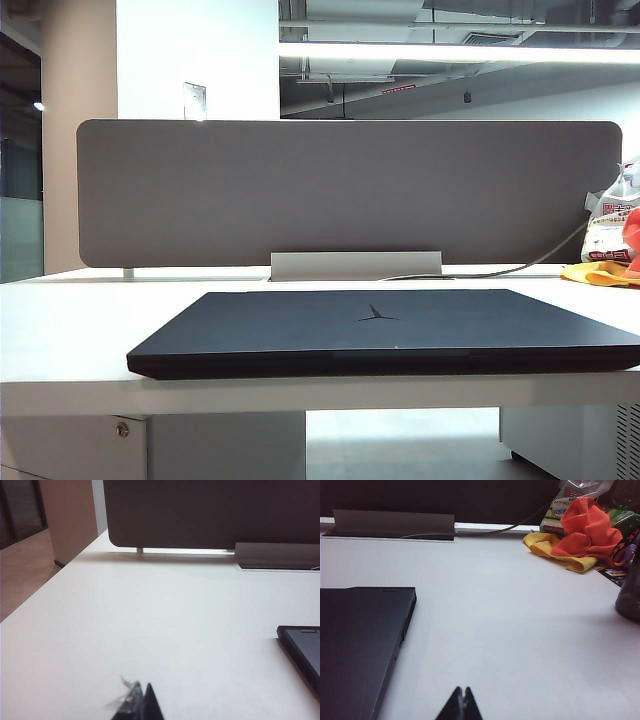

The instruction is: Open the lid of the laptop and use the keypad to enter the password "123".

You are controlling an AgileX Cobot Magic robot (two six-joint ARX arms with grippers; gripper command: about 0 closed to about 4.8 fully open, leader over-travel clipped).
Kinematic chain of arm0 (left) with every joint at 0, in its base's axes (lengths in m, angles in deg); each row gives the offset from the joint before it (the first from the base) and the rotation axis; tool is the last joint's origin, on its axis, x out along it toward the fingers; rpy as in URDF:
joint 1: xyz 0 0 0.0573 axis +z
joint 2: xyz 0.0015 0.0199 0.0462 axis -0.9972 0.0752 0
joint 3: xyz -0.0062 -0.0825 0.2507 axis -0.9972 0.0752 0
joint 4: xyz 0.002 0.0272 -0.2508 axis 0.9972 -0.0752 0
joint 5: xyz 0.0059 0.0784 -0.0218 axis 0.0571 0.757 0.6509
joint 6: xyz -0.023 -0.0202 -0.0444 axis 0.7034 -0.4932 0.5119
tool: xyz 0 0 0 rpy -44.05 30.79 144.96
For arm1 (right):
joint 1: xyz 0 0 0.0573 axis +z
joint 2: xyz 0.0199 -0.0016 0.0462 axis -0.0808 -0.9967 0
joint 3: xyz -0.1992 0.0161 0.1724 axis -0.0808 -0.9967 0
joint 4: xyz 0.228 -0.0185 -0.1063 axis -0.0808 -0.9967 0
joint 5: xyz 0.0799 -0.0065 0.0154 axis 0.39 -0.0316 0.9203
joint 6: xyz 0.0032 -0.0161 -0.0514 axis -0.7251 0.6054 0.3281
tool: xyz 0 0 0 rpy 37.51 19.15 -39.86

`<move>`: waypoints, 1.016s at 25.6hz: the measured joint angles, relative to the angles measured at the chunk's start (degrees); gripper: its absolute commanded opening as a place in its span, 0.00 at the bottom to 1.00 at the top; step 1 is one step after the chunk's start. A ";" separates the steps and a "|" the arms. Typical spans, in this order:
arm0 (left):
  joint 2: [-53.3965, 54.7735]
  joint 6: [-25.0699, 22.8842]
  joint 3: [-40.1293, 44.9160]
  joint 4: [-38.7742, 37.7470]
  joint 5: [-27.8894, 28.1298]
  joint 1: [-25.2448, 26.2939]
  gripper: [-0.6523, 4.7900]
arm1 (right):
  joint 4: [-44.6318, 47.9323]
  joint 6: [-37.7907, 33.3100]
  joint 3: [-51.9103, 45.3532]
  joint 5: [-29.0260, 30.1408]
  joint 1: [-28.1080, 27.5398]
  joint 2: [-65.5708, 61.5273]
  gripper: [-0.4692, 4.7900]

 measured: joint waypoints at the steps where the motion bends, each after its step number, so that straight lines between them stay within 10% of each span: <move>1: 0.02 0.00 0.00 0.00 0.00 0.00 0.12 | 0.02 0.00 0.00 0.02 0.00 0.00 0.08; 9: 0.02 0.59 0.00 0.00 0.00 0.00 0.12 | 1.62 -10.23 0.00 9.97 0.46 0.00 0.08; 18: 0.02 15.91 0.00 0.02 -1.44 0.00 0.12 | 4.22 -17.55 0.04 21.22 0.46 0.00 0.08; 26: 0.02 23.10 -0.04 -0.04 -11.80 0.00 0.11 | 2.01 -18.29 8.83 19.47 0.46 -1.46 0.08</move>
